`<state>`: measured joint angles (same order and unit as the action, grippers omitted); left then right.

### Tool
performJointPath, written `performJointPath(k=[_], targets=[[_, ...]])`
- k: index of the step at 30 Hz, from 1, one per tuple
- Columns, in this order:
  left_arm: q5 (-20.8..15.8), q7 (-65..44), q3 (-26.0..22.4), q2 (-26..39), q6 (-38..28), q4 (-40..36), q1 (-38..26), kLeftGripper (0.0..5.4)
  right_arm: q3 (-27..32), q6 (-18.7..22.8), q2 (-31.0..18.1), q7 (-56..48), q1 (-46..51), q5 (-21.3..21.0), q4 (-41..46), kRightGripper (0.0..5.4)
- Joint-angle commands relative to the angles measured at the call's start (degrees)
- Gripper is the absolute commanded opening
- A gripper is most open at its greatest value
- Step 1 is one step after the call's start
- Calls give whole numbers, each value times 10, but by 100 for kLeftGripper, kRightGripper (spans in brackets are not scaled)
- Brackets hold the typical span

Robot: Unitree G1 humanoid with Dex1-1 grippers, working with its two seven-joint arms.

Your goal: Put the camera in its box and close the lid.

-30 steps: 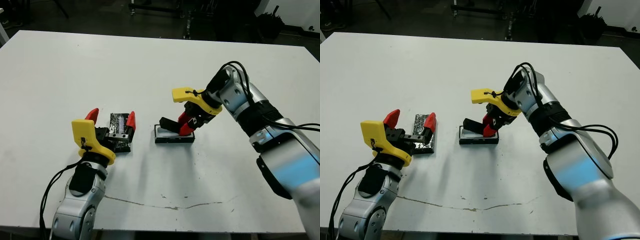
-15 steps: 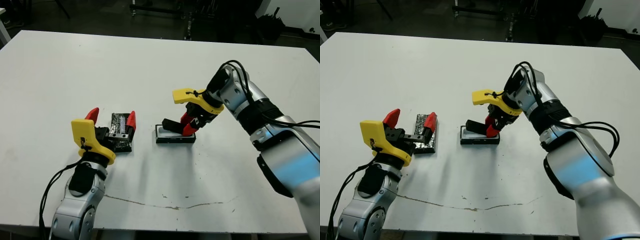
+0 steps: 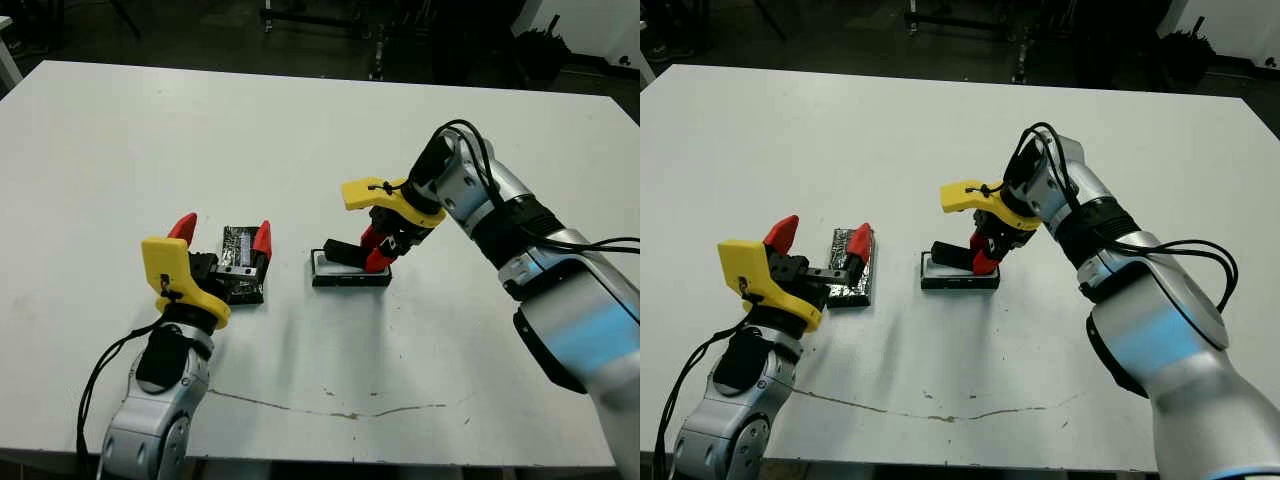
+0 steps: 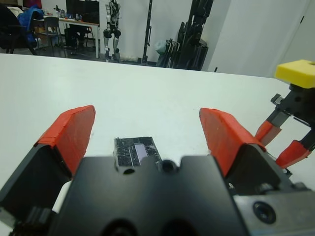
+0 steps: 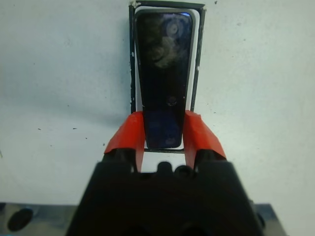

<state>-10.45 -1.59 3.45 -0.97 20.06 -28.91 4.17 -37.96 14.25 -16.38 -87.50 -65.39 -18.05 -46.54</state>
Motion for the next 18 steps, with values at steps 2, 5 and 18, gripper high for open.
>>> performJointPath(k=[2, 5, 18], targets=[[-2, -3, -1, 4, 7, -2, 5, 540, -2, 3, -20, 0, 9, -19, -9, 253], [3, -1, 3, 4, 5, -3, 7, 540, -1, 9, -18, 0, 9, -23, -8, 298], [-3, -1, 2, 3, 11, -4, 7, 540, 13, 36, -19, 4, 9, -30, -3, 478]])
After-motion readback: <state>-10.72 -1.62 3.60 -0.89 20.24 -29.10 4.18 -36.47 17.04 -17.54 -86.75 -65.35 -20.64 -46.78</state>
